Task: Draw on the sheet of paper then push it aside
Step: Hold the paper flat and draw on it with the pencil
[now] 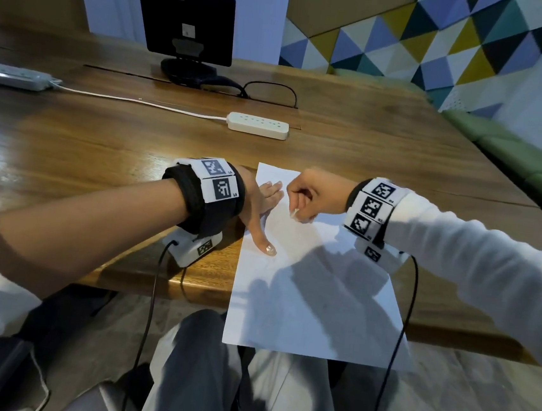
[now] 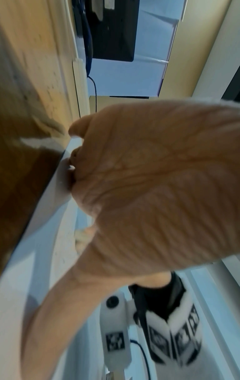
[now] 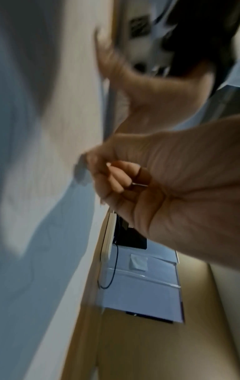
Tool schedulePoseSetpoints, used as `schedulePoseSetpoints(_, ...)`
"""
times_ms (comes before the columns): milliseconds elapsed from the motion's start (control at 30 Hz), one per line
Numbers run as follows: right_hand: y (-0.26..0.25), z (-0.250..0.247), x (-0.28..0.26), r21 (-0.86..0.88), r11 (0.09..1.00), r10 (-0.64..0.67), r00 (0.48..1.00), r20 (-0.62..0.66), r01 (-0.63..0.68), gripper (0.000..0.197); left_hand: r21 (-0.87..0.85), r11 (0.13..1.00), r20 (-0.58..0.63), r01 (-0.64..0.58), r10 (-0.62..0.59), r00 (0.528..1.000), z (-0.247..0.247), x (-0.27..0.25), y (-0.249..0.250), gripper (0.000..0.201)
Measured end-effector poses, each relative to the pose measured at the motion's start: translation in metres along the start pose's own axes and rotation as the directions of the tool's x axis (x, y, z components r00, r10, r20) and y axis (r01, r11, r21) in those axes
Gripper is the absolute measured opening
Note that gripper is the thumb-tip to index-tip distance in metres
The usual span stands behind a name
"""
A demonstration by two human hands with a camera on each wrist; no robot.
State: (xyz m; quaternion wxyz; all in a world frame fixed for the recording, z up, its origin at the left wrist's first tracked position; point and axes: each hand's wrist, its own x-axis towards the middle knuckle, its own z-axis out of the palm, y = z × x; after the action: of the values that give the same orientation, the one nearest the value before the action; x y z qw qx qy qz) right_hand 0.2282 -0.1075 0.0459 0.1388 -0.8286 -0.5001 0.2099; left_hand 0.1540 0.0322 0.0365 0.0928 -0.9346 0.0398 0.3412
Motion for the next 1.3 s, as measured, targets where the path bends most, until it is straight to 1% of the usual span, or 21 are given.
schedulePoseSetpoints(33, 0.000, 0.003, -0.004, 0.009, 1.000, 0.000, 1.000, 0.023, 0.000, 0.011, -0.001, 1.000, -0.003, 0.000, -0.001, 1.000, 0.000, -0.001, 0.000, 0.126)
schedulePoseSetpoints(133, -0.001, 0.006, -0.015, 0.031, 0.999, -0.016, 0.989, 0.146, 0.011, 0.010, -0.002, 1.000, -0.005, -0.004, 0.004, 1.000, 0.001, -0.001, 0.000, 0.126)
schedulePoseSetpoints(167, 0.000, 0.004, -0.013, 0.018, 1.000, -0.013, 0.989, 0.145, 0.010, 0.010, 0.000, 1.000, -0.001, -0.002, 0.002, 1.000, 0.001, -0.001, 0.000, 0.127)
schedulePoseSetpoints(200, 0.002, 0.001, -0.009, -0.011, 1.000, -0.005, 0.994, 0.105, 0.006, 0.011, 0.007, 1.000, 0.002, 0.002, -0.002, 1.000, 0.001, -0.001, 0.001, 0.127)
schedulePoseSetpoints(267, 0.004, -0.003, 0.002, -0.091, 0.996, 0.008, 1.000, -0.023, -0.010, 0.013, 0.014, 1.000, 0.005, 0.006, -0.006, 1.000, 0.001, -0.001, 0.001, 0.127)
schedulePoseSetpoints(300, 0.005, -0.002, 0.004, -0.098, 0.995, 0.014, 0.998, -0.063, -0.020, 0.013, 0.013, 1.000, 0.005, 0.005, -0.005, 1.000, 0.001, -0.002, 0.001, 0.126)
schedulePoseSetpoints(333, 0.004, -0.001, 0.004, -0.075, 0.997, 0.024, 0.997, -0.068, -0.029, 0.013, 0.010, 1.000, 0.003, 0.005, -0.005, 1.000, 0.001, -0.003, 0.001, 0.126)
schedulePoseSetpoints(400, 0.005, 0.003, -0.007, 0.020, 0.999, 0.035, 0.999, 0.020, -0.036, 0.017, 0.010, 1.000, 0.003, 0.001, -0.001, 1.000, 0.002, -0.002, 0.000, 0.126)
schedulePoseSetpoints(467, 0.004, 0.006, -0.019, 0.070, 0.997, 0.003, 0.990, 0.141, -0.013, 0.020, 0.020, 1.000, 0.006, -0.002, 0.002, 1.000, 0.002, 0.000, -0.001, 0.127)
schedulePoseSetpoints(500, 0.005, 0.006, -0.020, 0.080, 0.997, -0.013, 0.986, 0.167, -0.001, 0.019, 0.024, 1.000, 0.009, -0.003, 0.003, 1.000, 0.002, 0.000, -0.001, 0.127)
schedulePoseSetpoints(533, 0.006, 0.005, -0.018, 0.076, 0.997, -0.020, 0.987, 0.161, 0.008, 0.017, 0.027, 1.000, 0.009, -0.003, 0.003, 1.000, 0.001, 0.000, -0.001, 0.127)
schedulePoseSetpoints(667, 0.010, -0.002, -0.002, 0.036, 0.999, 0.022, 1.000, -0.011, -0.022, 0.015, 0.016, 1.000, 0.005, -0.004, 0.004, 1.000, -0.001, -0.004, 0.003, 0.124)
schedulePoseSetpoints(700, 0.008, 0.000, -0.004, 0.035, 0.999, 0.026, 1.000, -0.012, -0.026, 0.012, 0.017, 1.000, 0.002, -0.001, 0.001, 1.000, -0.001, -0.004, 0.003, 0.124)
schedulePoseSetpoints(833, 0.002, 0.009, -0.019, 0.081, 0.997, -0.013, 0.988, 0.153, 0.001, 0.007, 0.010, 1.000, 0.004, -0.006, 0.006, 1.000, 0.002, 0.000, -0.002, 0.128)
schedulePoseSetpoints(867, 0.003, 0.008, -0.018, 0.081, 0.997, -0.021, 0.987, 0.158, 0.008, 0.008, 0.009, 1.000, 0.006, -0.012, 0.012, 1.000, 0.003, 0.001, -0.002, 0.129)
schedulePoseSetpoints(900, 0.006, 0.004, -0.014, 0.069, 0.998, -0.012, 0.992, 0.126, 0.004, 0.009, 0.011, 1.000, 0.005, -0.012, 0.012, 1.000, 0.002, 0.000, -0.002, 0.129)
schedulePoseSetpoints(1000, 0.009, 0.000, -0.007, 0.022, 0.999, 0.037, 0.999, -0.029, -0.036, 0.008, 0.013, 1.000, 0.003, -0.011, 0.011, 1.000, 0.000, -0.001, 0.000, 0.127)
schedulePoseSetpoints(1033, 0.008, 0.001, -0.008, 0.012, 0.999, 0.046, 0.998, -0.033, -0.046, 0.008, 0.016, 1.000, 0.004, -0.008, 0.008, 1.000, 0.000, -0.001, 0.000, 0.126)
schedulePoseSetpoints(1167, 0.007, 0.004, -0.019, 0.044, 0.999, 0.024, 0.993, 0.119, -0.029, 0.009, 0.007, 1.000, 0.007, -0.014, 0.014, 1.000, 0.000, 0.000, -0.002, 0.127)
schedulePoseSetpoints(1200, 0.010, 0.001, -0.018, 0.062, 0.997, 0.032, 0.993, 0.110, -0.039, 0.009, 0.007, 1.000, 0.002, -0.021, 0.021, 1.000, 0.001, -0.001, -0.001, 0.126)
schedulePoseSetpoints(1300, 0.014, -0.004, -0.012, 0.068, 0.996, 0.056, 0.998, -0.008, -0.055, 0.011, 0.010, 0.999, -0.007, -0.033, 0.033, 0.999, 0.000, -0.002, 0.000, 0.125)
